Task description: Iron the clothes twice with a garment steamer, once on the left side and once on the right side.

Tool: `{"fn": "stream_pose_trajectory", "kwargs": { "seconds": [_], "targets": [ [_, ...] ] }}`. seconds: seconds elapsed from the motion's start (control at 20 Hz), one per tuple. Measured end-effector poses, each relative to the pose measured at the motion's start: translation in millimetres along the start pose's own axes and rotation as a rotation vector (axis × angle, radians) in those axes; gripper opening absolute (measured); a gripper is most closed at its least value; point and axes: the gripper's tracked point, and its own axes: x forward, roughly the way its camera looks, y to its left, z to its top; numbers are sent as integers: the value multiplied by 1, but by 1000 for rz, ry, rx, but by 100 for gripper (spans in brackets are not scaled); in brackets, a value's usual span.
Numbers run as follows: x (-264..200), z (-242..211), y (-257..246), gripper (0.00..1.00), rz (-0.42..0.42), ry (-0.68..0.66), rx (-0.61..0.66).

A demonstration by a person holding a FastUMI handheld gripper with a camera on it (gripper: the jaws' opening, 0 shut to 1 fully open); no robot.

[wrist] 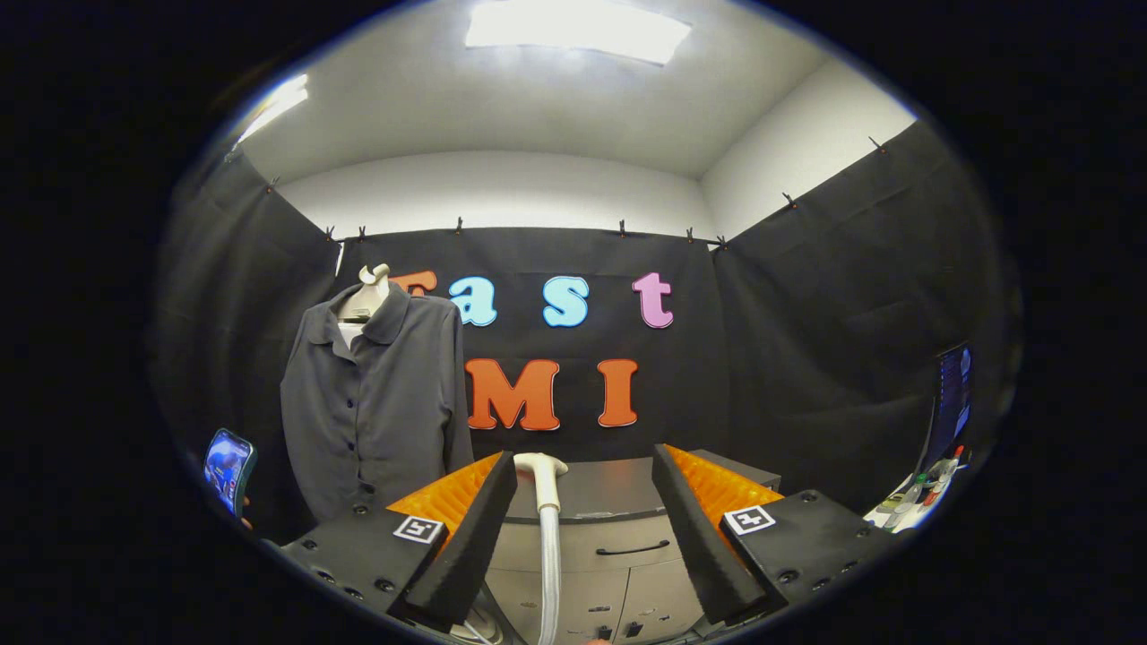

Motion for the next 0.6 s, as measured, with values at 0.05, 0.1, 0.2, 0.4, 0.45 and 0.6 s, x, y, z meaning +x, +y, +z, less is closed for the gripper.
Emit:
{"fn": "stream_pose_trajectory", "kwargs": {
  "seconds": [0.05,0.1,0.2,0.4,0.45,0.6],
  "targets": [
    [1,0,-1,98,0,0,0],
    [2,0,-1,98,-2,0,0],
    [5,-1,-2,98,-2,2,2],
    [8,-1,-1,98,-1,3,1],
    [7,-1,-1,98,-1,3,1],
    [6,-3,-1,98,-2,5,0]
  ]
}}
